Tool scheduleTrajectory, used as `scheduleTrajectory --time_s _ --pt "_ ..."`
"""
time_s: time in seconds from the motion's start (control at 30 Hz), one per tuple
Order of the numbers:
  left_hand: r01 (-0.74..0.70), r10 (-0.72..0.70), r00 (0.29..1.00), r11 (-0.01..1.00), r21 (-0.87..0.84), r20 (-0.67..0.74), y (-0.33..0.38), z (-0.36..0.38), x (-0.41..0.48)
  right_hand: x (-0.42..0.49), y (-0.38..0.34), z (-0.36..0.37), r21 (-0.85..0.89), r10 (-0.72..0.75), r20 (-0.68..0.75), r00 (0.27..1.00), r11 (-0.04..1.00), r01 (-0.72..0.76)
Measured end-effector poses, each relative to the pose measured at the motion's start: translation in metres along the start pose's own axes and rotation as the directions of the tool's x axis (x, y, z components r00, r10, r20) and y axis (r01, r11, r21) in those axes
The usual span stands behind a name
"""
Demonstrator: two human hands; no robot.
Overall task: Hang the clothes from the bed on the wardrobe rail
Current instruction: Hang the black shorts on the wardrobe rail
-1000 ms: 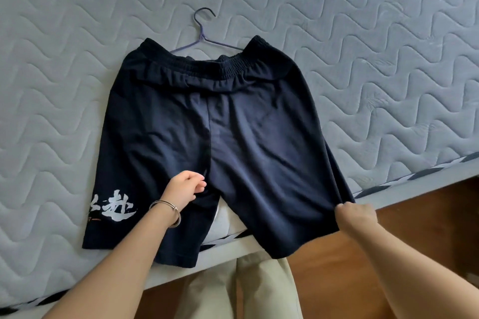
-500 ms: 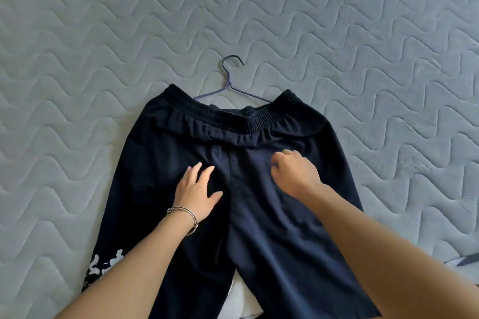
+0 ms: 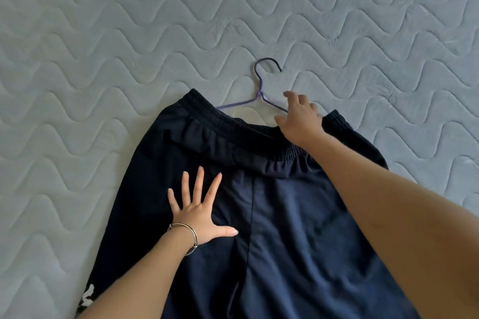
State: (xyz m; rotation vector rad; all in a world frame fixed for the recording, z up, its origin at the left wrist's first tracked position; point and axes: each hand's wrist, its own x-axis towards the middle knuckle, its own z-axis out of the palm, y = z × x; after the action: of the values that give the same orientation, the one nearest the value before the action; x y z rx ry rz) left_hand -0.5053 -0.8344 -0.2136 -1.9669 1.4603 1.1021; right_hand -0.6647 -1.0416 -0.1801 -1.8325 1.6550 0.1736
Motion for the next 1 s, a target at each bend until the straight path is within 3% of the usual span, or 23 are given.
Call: scheduleTrajectory --time_s 0.13,0.23,0.37,0.47,0.57,0.73,0.87,1.0 --pt "-0.016 0.016 0.999 1.0 -0.012 -0.051 0.0 -0.002 -0.005 0.001 0.004 -0.019 0.098 -0.015 0.115 0.993 0.995 0.004" --pt "0.014 -0.02 0.995 0.997 -0.072 -0.095 0.005 -0.01 -0.015 -0.024 -0.006 -0.037 0.2 -0.079 0.055 0.995 0.978 0.066" --pt "0.149 -0.171 0.985 0.889 -0.434 -0.012 0.022 -0.046 -0.047 -0.083 -0.018 -0.078 0.267 -0.086 -0.047 0.995 0.959 0.096" --pt "-0.072 -0.047 0.981 0.805 -0.588 -0.186 0.044 -0.083 -0.111 -0.146 -0.032 -0.116 0.368 -0.088 -0.033 0.996 0.925 0.094" --pt "-0.36 -0.024 0.883 0.605 -0.71 -0.468 0.076 -0.138 -0.188 -0.215 -0.054 -0.15 0.488 -0.107 -0.018 0.994 0.867 0.102" --pt "-0.53 0.019 0.84 0.245 -0.812 -0.543 0.122 -0.234 -0.306 -0.315 -0.106 -0.209 0.625 -0.181 -0.015 0.983 0.766 0.151" --pt "-0.672 -0.057 0.717 0.209 -0.71 -0.695 0.12 -0.278 -0.379 -0.391 -0.148 -0.263 0.698 -0.445 0.008 0.895 0.643 0.314" --pt "-0.75 -0.034 0.585 0.357 -0.556 -0.81 0.09 -0.313 -0.457 -0.446 -0.172 -0.307 0.522 -0.623 -0.098 0.776 0.632 0.573"
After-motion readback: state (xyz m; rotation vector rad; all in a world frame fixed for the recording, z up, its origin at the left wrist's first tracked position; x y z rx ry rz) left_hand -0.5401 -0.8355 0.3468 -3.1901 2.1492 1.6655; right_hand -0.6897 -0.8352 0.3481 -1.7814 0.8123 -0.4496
